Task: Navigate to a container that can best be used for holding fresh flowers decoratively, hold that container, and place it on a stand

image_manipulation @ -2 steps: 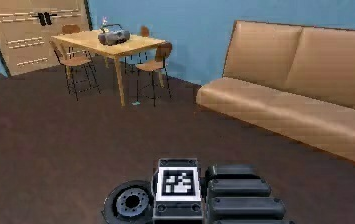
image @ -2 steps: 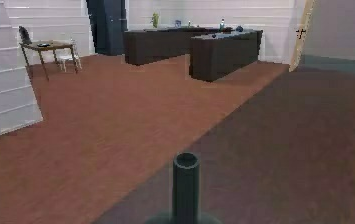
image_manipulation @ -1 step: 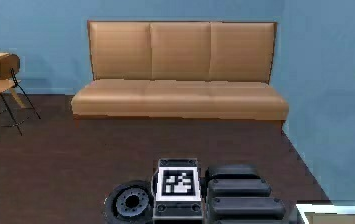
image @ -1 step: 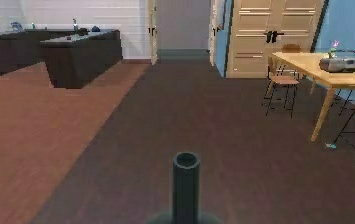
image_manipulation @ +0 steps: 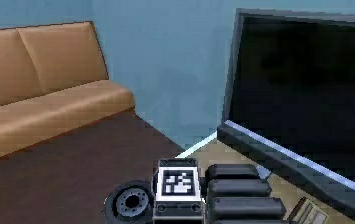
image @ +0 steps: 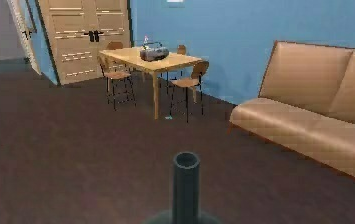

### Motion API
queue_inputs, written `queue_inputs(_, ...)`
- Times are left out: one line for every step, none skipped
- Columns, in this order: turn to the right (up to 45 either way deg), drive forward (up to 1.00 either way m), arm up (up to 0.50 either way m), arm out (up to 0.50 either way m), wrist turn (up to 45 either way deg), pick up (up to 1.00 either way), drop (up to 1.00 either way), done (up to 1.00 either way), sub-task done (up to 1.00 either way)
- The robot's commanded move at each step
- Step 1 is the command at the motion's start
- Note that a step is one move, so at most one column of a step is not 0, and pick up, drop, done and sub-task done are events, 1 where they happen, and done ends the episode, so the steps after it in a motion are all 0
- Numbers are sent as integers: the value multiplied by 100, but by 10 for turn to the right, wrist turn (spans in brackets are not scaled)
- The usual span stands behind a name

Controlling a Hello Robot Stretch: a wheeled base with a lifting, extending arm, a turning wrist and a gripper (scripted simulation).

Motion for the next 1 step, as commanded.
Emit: queue_inputs(450,0,0,0,0,0,0,0,0)
